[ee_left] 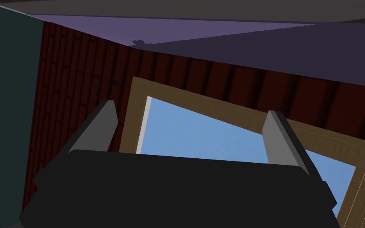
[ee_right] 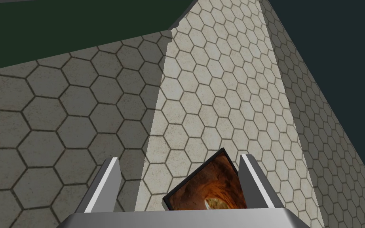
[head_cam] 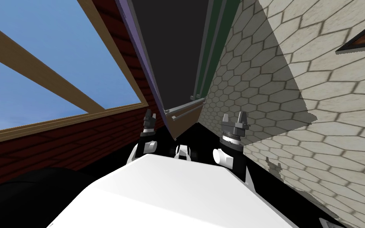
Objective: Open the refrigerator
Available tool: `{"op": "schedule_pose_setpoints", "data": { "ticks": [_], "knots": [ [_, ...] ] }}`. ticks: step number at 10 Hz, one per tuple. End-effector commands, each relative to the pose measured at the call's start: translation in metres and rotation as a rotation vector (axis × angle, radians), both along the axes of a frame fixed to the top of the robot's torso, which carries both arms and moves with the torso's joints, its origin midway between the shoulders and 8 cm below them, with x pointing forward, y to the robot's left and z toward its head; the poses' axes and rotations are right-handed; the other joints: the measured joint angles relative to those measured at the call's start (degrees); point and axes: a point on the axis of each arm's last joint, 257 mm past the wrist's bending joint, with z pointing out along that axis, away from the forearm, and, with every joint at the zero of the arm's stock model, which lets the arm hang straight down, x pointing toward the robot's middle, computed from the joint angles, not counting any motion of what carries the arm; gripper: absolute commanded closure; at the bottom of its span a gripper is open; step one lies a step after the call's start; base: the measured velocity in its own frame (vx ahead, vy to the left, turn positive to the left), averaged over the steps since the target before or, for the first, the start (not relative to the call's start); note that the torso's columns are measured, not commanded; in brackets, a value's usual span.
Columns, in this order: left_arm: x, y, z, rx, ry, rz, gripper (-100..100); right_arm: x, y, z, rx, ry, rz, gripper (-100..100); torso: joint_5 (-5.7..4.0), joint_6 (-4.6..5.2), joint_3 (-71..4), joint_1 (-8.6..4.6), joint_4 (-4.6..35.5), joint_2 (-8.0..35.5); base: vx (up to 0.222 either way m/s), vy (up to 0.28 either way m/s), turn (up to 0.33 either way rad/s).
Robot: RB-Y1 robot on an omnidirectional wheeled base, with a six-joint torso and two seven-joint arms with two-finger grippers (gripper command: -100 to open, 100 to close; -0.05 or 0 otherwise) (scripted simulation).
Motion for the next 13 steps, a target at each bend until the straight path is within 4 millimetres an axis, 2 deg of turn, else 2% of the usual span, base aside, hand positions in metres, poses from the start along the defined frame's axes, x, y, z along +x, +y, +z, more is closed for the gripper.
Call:
{"op": "schedule_pose_setpoints", "data": {
  "ticks": [1,4,6,13],
  "knots": [
    [0.004,-0.001,-0.007,0.062,0.035,-0.028,-100,0.0,0.0,0.0,0.0,0.0,0.0,0,-0.01,0.0,-1.1,-0.05,0.5,0.5,0.033,-0.05,0.042],
    [0.011,0.005,-0.021,0.105,0.088,-0.041,-100,0.0,0.0,0.0,0.0,0.0,0.0,0,-0.01,0.0,-1.4,-0.05,0.8,0.7,0.052,-0.07,0.057],
    [0.018,0.017,-0.039,0.118,0.146,-0.034,-100,0.0,0.0,0.0,0.0,0.0,0.0,0,-0.03,-0.01,-1.5,-0.1,0.8,0.7,0.106,-0.121,0.111],
    [0.028,0.077,-0.109,0.052,0.338,0.055,-100,0.0,0.0,0.0,0.0,0.0,0.0,0,0.0,0.0,-1.5,-0.01,0.8,0.7,0.109,-0.172,0.119]
  ]
}}
